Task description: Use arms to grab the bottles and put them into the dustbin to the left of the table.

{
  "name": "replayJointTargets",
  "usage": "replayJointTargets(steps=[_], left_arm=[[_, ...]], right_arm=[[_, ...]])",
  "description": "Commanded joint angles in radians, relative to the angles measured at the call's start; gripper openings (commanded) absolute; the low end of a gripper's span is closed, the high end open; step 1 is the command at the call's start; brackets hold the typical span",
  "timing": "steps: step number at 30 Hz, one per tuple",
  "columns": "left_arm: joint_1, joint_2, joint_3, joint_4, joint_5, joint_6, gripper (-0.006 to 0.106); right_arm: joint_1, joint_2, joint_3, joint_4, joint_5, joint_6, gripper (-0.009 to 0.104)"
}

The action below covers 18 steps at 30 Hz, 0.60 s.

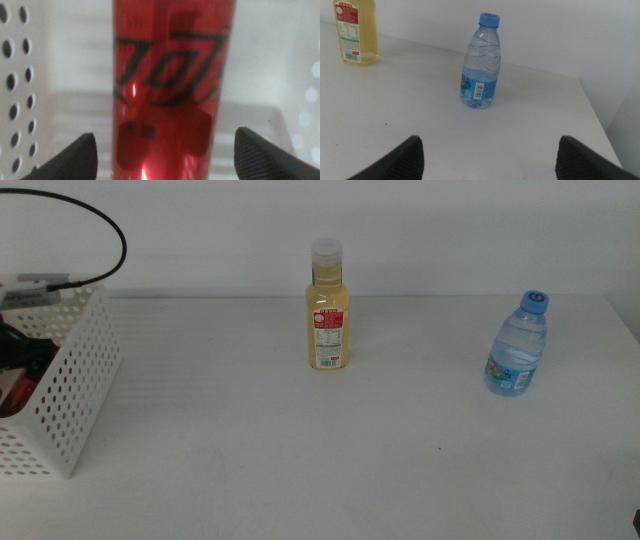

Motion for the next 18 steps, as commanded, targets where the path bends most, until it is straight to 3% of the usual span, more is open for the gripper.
replayJointTargets(steps=[1,11,18], left_arm=[[-0.003,-0.088,-0.041,-0.010,0.013,-0.034,0.090],[-0.047,-0.330,-0.018,-0.115,0.053,-0.053,0.090],[-0.176,-0.629,0.200,-0.112,-0.076,-0.109,0.090]], right_arm=[[-0.004,-0.027,-0.007,-0.007,-0.077,-0.004,0.070],[-0.004,-0.027,-0.007,-0.007,-0.077,-0.004,0.070],[-0.004,-0.027,-0.007,-0.007,-0.077,-0.004,0.070]])
